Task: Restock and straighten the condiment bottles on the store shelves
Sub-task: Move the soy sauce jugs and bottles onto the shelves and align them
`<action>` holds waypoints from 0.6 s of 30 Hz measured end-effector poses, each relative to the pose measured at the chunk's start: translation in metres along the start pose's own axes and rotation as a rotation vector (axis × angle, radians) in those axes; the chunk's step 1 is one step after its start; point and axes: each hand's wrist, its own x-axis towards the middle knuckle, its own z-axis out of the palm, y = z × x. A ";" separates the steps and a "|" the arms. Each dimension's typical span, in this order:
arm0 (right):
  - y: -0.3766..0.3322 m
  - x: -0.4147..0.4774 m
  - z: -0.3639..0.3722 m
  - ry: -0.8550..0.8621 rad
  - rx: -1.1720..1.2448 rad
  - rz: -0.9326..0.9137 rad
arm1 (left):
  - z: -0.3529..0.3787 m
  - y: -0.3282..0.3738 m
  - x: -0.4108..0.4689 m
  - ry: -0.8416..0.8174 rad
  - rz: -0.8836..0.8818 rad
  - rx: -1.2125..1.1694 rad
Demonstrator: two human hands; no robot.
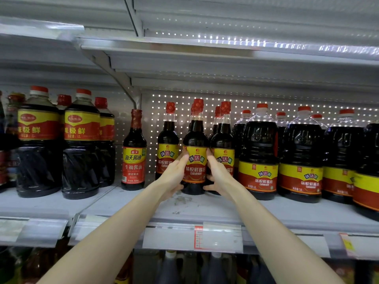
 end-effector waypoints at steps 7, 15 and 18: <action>-0.001 -0.001 0.002 0.023 -0.016 -0.006 | -0.001 0.003 -0.003 0.018 0.002 0.034; -0.008 -0.017 -0.006 0.016 -0.027 -0.042 | 0.002 0.017 -0.016 0.052 0.007 0.043; -0.010 -0.027 -0.014 0.038 -0.062 -0.099 | 0.005 0.024 -0.031 0.078 0.029 0.063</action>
